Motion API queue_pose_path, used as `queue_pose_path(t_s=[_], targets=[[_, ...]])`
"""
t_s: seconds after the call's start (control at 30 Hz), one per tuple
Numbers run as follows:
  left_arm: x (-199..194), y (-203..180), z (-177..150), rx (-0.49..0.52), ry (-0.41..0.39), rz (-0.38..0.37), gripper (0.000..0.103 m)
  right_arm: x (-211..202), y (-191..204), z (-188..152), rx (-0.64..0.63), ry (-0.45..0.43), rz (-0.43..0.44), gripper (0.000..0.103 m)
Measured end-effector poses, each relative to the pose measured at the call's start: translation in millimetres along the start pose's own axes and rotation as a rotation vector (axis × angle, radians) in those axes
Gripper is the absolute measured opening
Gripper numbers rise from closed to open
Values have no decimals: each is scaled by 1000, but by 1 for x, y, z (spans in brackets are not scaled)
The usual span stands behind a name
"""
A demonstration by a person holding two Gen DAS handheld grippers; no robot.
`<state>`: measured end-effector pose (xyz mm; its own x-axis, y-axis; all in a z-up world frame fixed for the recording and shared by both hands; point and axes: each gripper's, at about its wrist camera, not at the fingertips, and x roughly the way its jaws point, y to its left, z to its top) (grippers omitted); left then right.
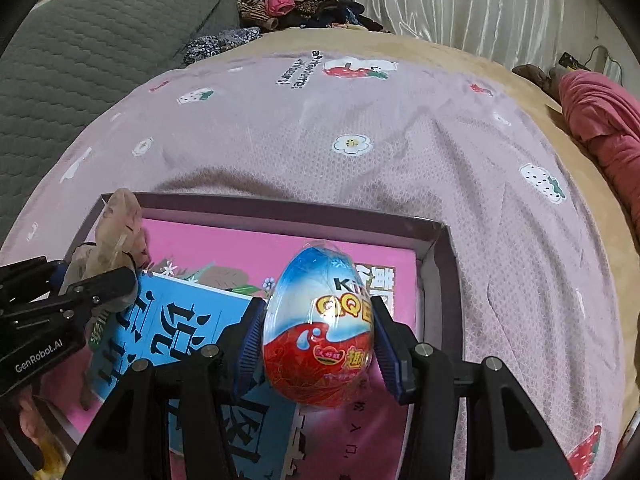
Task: Organize objects
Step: 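Lower the mesh bag into the tray with left tool while right tool releases the egg there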
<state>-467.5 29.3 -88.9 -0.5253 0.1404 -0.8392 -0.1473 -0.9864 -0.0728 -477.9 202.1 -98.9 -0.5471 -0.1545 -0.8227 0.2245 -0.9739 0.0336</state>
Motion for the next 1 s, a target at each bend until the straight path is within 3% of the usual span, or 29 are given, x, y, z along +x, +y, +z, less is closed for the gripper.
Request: queue_pose_path(t_s=[0.07,0.17,0.2,0.27,0.37,0.77,0.9,1.0], targets=[[-1,-1,0,3,3,9,40,-1,1,0,-9,2,-6,52],[-3,-2,0,8,2,19,58,-5,4,1,-20,0,-23,52],[-4,-3,1,13,3,21,61,-7,4,1,-23,-1,-23,54],[-7,-6,0,31,5,33,67,-9,5,3,-23,-5,-24,68],[-12,-8,0,44,3,46,77,-16,4,4,-20,-15,-33,72],[-52,-7,5,17,-5,53,88,-66,3,-4,-21,-43,-17,82],[-76,-8,1,19,-20,60,97,-92,5,-8,-25,-54,-15,84],[-101,-6,-5,8,-36,70,97,-116,7,-11,-16,-74,-10,87]])
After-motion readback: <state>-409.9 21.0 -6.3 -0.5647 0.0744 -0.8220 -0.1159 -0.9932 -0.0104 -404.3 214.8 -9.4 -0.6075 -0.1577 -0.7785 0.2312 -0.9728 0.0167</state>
